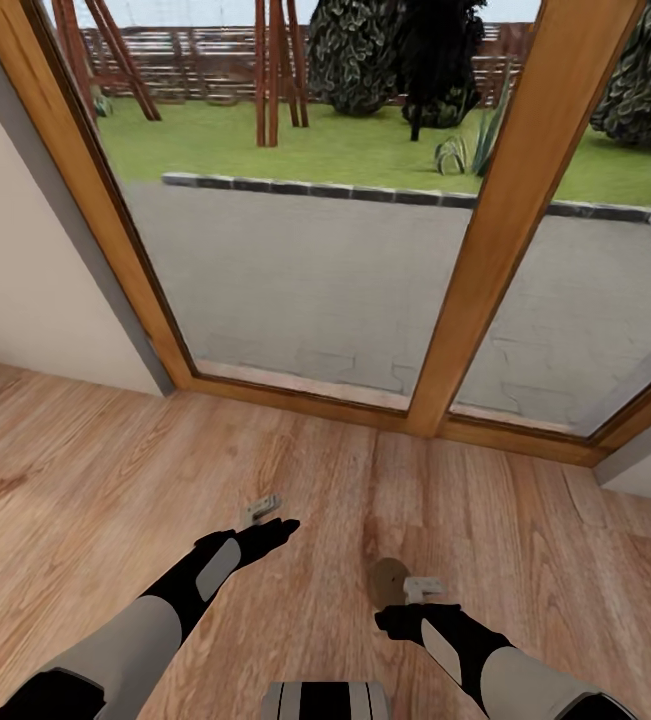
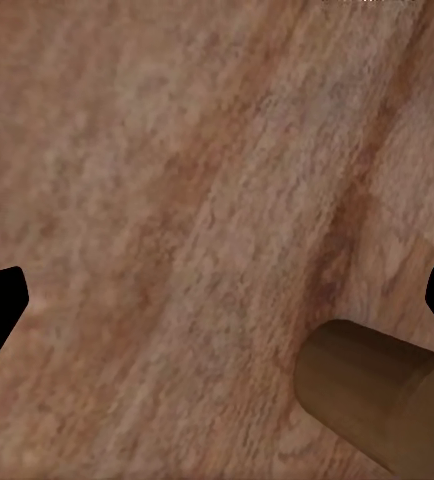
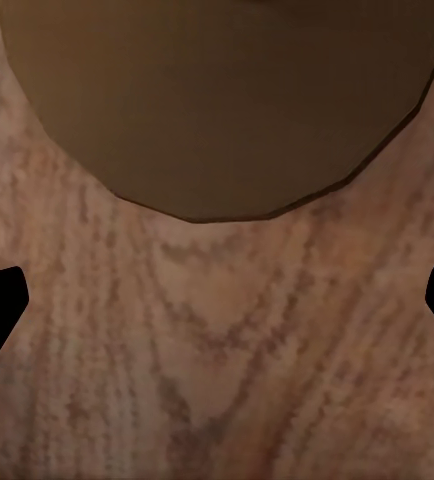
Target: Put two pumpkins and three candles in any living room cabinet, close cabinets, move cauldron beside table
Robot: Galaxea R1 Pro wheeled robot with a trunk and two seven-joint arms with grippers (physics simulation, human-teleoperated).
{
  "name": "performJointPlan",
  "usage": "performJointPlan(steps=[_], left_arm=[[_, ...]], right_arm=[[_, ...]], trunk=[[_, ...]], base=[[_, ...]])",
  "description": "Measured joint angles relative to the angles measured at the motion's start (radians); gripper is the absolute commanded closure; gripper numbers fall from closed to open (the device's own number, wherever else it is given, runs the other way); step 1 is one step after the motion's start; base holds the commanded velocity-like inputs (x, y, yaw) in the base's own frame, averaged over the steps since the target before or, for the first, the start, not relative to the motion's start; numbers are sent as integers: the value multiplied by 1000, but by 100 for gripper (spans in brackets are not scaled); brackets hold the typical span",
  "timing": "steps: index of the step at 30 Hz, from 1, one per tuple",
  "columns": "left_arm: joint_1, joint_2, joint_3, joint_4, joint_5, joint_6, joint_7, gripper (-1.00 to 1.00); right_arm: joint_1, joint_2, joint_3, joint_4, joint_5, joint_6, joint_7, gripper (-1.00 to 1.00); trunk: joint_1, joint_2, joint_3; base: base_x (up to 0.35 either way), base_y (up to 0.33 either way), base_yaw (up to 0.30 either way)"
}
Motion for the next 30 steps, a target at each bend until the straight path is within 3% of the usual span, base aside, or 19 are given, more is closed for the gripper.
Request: performJointPlan(steps=[19, 30], left_arm=[[0, -1, 0, 0, -1, 0, 1, -100], [0, -1, 0, 0, -1, -2, 2, -100]], right_arm=[[0, 0, -2, 0, 0, 0, 1, -100], [0, 0, -1, 0, 0, 0, 1, -100]], trunk=[[0, 0, 0], [0, 0, 0]], base=[[0, 0, 4], [116, 0, 0]])
